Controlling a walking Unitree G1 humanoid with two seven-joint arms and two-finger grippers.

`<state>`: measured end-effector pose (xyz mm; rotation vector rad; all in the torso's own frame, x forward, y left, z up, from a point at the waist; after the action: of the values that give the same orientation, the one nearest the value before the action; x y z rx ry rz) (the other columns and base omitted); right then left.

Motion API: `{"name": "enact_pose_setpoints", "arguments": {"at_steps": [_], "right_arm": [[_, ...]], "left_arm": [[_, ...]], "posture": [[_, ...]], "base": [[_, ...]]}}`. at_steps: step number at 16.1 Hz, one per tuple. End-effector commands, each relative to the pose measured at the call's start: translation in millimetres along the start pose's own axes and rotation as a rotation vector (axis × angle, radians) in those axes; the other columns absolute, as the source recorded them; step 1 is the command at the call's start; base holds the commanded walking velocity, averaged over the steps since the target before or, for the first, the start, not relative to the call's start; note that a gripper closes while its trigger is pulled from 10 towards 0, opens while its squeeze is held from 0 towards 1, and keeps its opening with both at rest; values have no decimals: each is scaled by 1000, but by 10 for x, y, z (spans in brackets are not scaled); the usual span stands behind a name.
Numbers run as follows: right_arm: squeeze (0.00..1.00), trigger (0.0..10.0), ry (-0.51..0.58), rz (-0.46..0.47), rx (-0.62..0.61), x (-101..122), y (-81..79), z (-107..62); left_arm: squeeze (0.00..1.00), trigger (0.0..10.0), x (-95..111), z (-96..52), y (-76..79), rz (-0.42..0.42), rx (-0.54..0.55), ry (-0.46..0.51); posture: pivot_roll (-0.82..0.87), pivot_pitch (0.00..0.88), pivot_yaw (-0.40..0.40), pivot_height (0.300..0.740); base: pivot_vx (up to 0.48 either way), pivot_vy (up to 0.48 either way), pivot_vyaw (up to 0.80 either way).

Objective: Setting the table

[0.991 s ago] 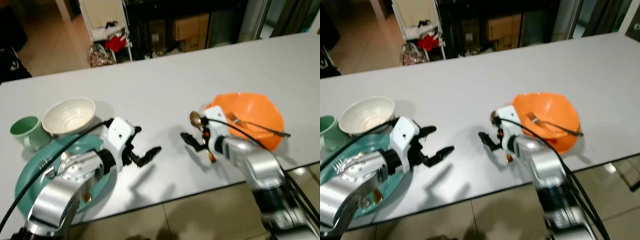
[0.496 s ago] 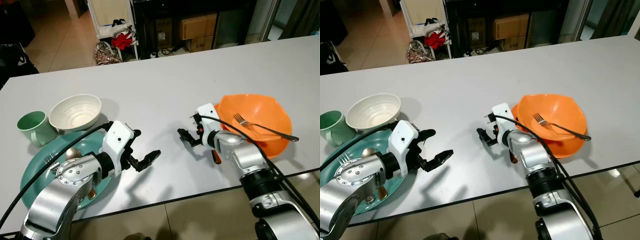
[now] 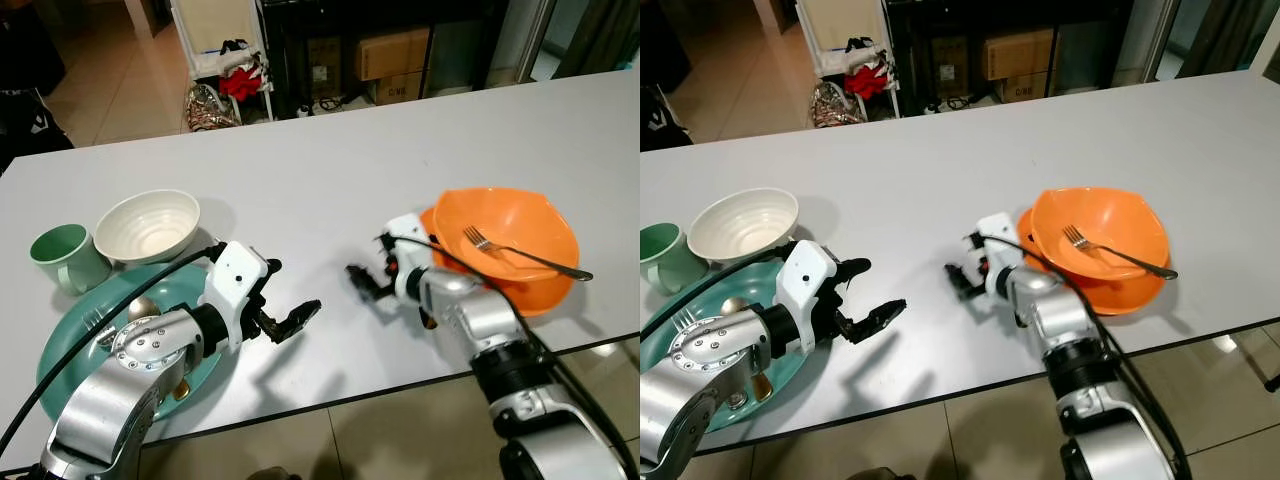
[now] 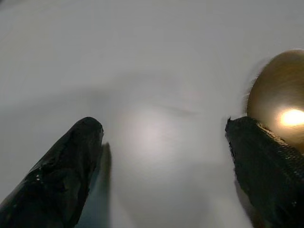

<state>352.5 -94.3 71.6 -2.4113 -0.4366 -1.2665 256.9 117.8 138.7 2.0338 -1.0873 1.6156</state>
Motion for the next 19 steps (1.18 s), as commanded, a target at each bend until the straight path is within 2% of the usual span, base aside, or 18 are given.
{"name": "enact_pose_setpoints", "arguments": {"at_steps": [1,4,7,9,10,14,19], "right_arm": [[1000,10000,-19,2,68,-54,-112,7],[1000,10000,-13,-24,95,-30,-159,-11],[1000,10000,77,-38,85,170,-159,-101],[1000,10000,97,-49,14,215,-76,-176],[1000,10000,87,-40,-39,167,-6,-196],[1000,10000,22,11,-121,-58,121,-144],[1000,10000,32,0,-147,-71,137,-136]], "left_arm": [[0,10000,18,-17,-5,25,2,-5],[0,10000,21,-7,-9,26,1,-4],[0,10000,25,-4,-23,26,3,-3],[0,10000,20,-4,-35,26,6,-5],[0,10000,21,4,-34,26,2,-5],[0,10000,36,21,-16,30,-11,0],[0,10000,33,6,-28,30,-6,-3]], "posture": [[36,0,87,740],[36,0,88,740],[39,0,87,740],[34,0,91,740],[32,0,94,740],[31,0,101,740],[37,0,95,740]], "base": [[0,0,0],[0,0,0],[0,0,0],[0,0,0],[0,0,0],[0,0,0],[0,0,0]]}}
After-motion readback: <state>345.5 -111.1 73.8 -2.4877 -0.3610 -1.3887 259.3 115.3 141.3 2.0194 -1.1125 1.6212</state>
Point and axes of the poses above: a point about 5 cm out from each wrist's last joint towards the gripper, its own z axis pointing out of the wrist towards the gripper, its own x axis along the axis of the wrist's last joint, y = z × x, the point moved 3 cm from there along z, pointing out of the wrist towards the gripper, and after that the axes turned 8 degrees about z, right-handed, at the moved point
